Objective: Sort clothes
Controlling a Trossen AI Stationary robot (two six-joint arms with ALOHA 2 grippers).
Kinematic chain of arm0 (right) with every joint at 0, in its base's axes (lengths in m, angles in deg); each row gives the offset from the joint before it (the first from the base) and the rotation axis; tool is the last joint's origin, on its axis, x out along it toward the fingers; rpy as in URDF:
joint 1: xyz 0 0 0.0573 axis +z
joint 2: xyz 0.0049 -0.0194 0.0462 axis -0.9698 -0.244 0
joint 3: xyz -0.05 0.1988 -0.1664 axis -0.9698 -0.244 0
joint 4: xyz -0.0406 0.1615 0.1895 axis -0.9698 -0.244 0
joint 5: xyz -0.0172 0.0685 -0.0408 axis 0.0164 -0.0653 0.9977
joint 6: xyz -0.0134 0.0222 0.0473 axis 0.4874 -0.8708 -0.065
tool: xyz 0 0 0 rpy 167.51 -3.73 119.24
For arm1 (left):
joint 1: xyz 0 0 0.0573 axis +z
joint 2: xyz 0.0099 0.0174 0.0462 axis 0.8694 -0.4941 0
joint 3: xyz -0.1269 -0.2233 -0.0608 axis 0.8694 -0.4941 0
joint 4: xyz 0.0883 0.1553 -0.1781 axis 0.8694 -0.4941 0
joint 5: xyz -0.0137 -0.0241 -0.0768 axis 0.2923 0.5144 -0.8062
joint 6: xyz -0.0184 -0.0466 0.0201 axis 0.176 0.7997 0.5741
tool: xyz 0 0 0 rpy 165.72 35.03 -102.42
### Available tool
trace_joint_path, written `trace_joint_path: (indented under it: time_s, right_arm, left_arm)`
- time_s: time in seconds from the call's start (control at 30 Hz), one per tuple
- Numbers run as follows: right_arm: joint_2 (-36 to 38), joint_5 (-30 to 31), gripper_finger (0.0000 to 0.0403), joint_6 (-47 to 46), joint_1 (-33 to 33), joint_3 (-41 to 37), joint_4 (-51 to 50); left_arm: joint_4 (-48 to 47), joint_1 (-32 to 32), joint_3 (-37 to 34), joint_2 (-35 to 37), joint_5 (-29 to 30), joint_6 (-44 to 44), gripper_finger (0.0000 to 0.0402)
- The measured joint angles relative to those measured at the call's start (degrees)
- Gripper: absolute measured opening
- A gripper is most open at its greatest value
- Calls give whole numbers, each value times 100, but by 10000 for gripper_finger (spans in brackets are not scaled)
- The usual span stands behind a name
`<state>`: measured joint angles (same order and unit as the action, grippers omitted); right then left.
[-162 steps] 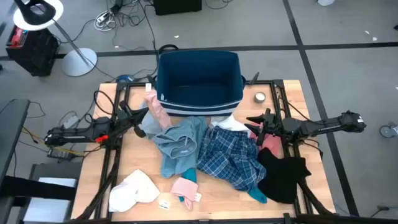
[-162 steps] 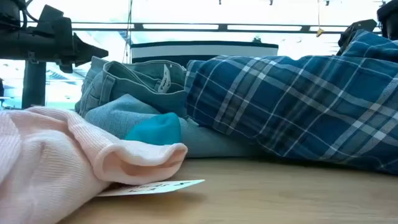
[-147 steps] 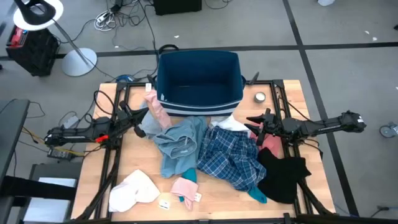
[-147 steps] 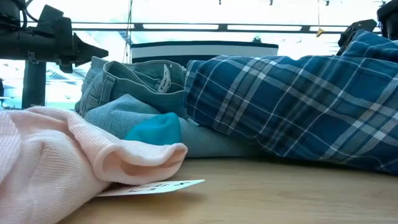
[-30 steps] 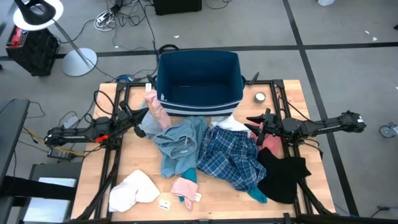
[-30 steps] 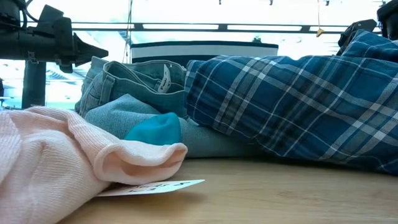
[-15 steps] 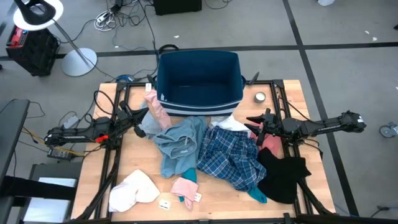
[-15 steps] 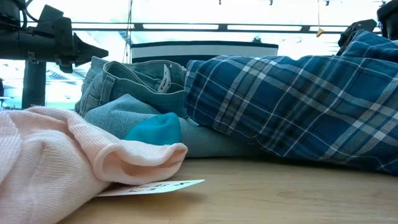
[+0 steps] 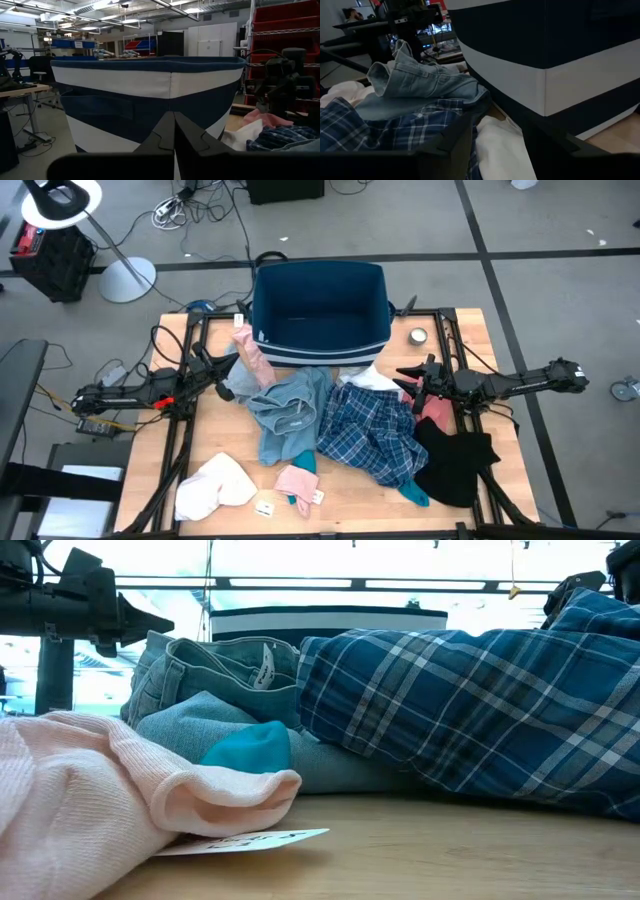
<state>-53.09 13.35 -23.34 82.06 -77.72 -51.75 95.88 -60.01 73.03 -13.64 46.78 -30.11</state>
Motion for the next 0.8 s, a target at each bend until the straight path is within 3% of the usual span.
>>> trace_joint_path:
  time_s: [0.8]
  right_arm:
    - [0,30,173,-103,-1,0,-1]
  left_arm:
    - [0,-1,1,0,0,0,4]
